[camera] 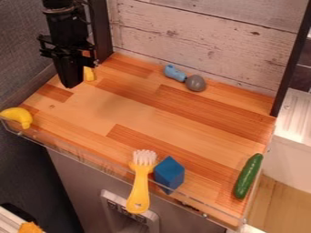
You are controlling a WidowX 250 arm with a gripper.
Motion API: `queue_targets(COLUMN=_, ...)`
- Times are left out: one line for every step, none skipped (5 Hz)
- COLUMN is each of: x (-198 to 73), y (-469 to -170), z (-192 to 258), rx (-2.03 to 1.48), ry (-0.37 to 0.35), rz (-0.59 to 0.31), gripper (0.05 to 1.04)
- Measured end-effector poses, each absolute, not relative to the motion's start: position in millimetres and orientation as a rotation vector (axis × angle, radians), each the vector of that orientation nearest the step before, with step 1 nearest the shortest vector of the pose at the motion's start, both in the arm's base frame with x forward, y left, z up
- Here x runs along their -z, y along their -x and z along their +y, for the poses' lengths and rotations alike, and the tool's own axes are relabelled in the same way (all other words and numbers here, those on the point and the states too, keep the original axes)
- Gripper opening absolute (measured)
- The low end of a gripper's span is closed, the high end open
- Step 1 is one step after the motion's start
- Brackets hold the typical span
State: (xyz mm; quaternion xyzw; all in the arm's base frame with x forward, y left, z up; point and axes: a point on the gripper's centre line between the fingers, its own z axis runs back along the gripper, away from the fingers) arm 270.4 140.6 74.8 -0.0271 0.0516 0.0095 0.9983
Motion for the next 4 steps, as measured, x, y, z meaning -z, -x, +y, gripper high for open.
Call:
queue_targets(x=-69.7, y=-282.6, z=145.9, rx=-0.113, ry=0.066, rz=0.120, gripper=0.060)
queue_targets(x=-70.0, y=-303.7, z=167.7, rx=-0.306, ry=0.065, rz=0.114, gripper=0.060)
queue_targets(x=-71.7, y=-322.2, z=191.3, rx=-0.545, ry=0.065, rz=0.112, gripper=0.060)
queue_targets(x=-71.4, y=-333.4, z=201.4, rx=-0.766, ry=0.064, rz=0.118, gripper=0.063)
